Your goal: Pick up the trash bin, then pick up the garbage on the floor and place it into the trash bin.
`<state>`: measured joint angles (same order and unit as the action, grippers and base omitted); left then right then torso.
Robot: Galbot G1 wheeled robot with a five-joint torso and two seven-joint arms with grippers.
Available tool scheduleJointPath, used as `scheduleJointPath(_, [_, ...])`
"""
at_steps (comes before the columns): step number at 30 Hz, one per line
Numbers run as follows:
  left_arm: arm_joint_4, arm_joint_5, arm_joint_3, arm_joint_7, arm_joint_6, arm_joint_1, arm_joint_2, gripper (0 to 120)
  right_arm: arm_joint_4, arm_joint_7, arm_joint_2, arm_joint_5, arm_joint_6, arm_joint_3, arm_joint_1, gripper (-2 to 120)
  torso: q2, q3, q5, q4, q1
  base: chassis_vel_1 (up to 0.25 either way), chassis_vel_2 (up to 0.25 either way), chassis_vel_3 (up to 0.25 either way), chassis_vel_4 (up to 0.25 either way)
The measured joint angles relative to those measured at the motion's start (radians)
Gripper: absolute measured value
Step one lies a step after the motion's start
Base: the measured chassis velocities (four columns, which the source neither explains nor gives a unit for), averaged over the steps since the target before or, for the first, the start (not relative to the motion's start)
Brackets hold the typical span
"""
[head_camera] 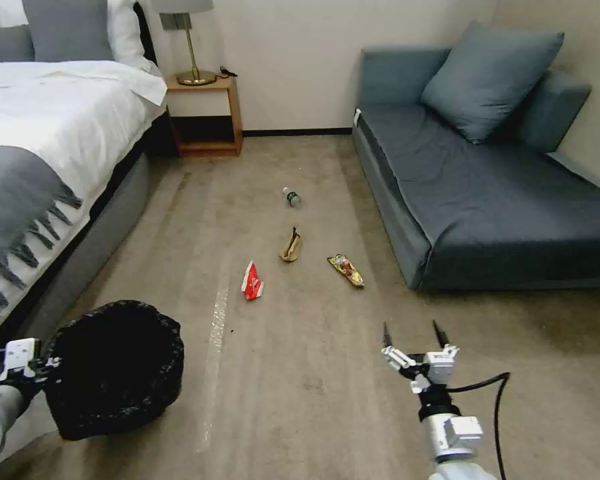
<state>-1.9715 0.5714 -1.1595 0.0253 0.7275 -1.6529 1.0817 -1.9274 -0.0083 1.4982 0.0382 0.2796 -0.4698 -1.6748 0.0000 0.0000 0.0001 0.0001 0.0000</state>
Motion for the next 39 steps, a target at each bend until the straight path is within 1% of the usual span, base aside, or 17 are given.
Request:
scheduleJointPath(2, [-0.011, -0.003, -0.008, 0.002, -0.002, -0.010, 0.013, 3, 0.030, -0.026, -0.008, 0.007, 0.033, 0.014, 0.006, 100, 0.000, 0.000, 0.0000, 0.0000, 0.000, 0.000, 0.000, 0.000, 0.000])
scheduleJointPath(7, [-0.018, -0.016, -0.009, 0.008, -0.009, -0.017, 0.027, 3, 0.047, -0.060, -0.017, 0.009, 0.036, 0.015, 0.002, 100, 0.000, 0.000, -0.0001, 0.0000, 0.000, 0.000, 0.000, 0.000, 0.000])
scheduleJointPath(11, [-0.019, -0.036, -0.009, 0.012, -0.018, -0.017, 0.029, 3, 0.058, -0.067, -0.020, 0.008, 0.040, 0.012, 0.000, 100, 0.000, 0.000, -0.0001, 0.0001, 0.000, -0.038, 0.032, 0.024, -0.033])
scheduleJointPath(15, [-0.023, -0.041, -0.007, 0.016, -0.018, -0.014, 0.029, 3, 0.064, -0.067, -0.019, 0.007, 0.044, 0.013, 0.000, 100, 0.000, 0.000, 0.0000, 0.0000, 0.000, -0.116, 0.115, 0.152, -0.107])
scheduleJointPath(19, [-0.023, -0.041, -0.006, 0.017, -0.018, -0.011, 0.028, 3, 0.071, -0.067, -0.017, 0.008, 0.047, 0.014, 0.001, 100, 0.000, 0.000, -0.0002, -0.0003, 0.000, -0.218, 0.213, 0.200, -0.210])
scheduleJointPath(22, [-0.023, -0.041, -0.006, 0.018, -0.018, -0.010, 0.028, 3, 0.075, -0.067, -0.016, 0.011, 0.048, 0.017, 0.003, 100, 0.000, 0.000, 0.0001, 0.0001, 0.000, -0.222, 0.237, 0.224, -0.243])
scheduleJointPath(23, [-0.022, -0.041, -0.006, 0.018, -0.018, -0.009, 0.028, 3, 0.079, -0.067, -0.016, 0.015, 0.048, 0.020, 0.006, 100, 0.000, 0.000, -0.0005, 0.0000, 0.000, -0.261, 0.234, 0.244, -0.261])
scheduleJointPath(27, [-0.019, -0.040, -0.006, 0.020, -0.018, -0.008, 0.027, 3, 0.090, -0.069, -0.014, 0.023, 0.048, 0.028, 0.016, 100, 0.000, 0.000, -0.0002, -0.0003, 0.000, -0.242, 0.242, 0.239, -0.270])
scheduleJointPath(29, [-0.014, -0.040, -0.007, 0.020, -0.018, -0.006, 0.027, 3, 0.101, -0.073, -0.012, 0.027, 0.048, 0.040, 0.026, 100, 0.000, 0.000, 0.0000, 0.0002, 0.000, -0.250, 0.259, 0.262, -0.245])
scheduleJointPath(33, [-0.008, -0.040, -0.007, 0.021, -0.018, -0.001, 0.024, 3, 0.118, -0.076, -0.010, 0.039, 0.047, 0.049, 0.035, 100, 0.000, 0.000, -0.0001, -0.0002, 0.000, -0.246, 0.247, 0.265, -0.243])
scheduleJointPath(37, [0.000, -0.040, -0.007, 0.021, -0.018, 0.004, 0.022, 3, 0.136, -0.076, -0.009, 0.050, 0.045, 0.056, 0.044, 100, 0.000, 0.000, 0.0002, 0.0002, 0.000, -0.254, 0.272, 0.256, -0.266])
scheduleJointPath(39, [0.003, -0.040, -0.005, 0.021, -0.018, 0.006, 0.022, 3, 0.144, -0.076, -0.009, 0.054, 0.043, 0.060, 0.047, 100, 0.000, 0.000, -0.0003, 0.0000, 0.000, -0.258, 0.261, 0.280, -0.272])
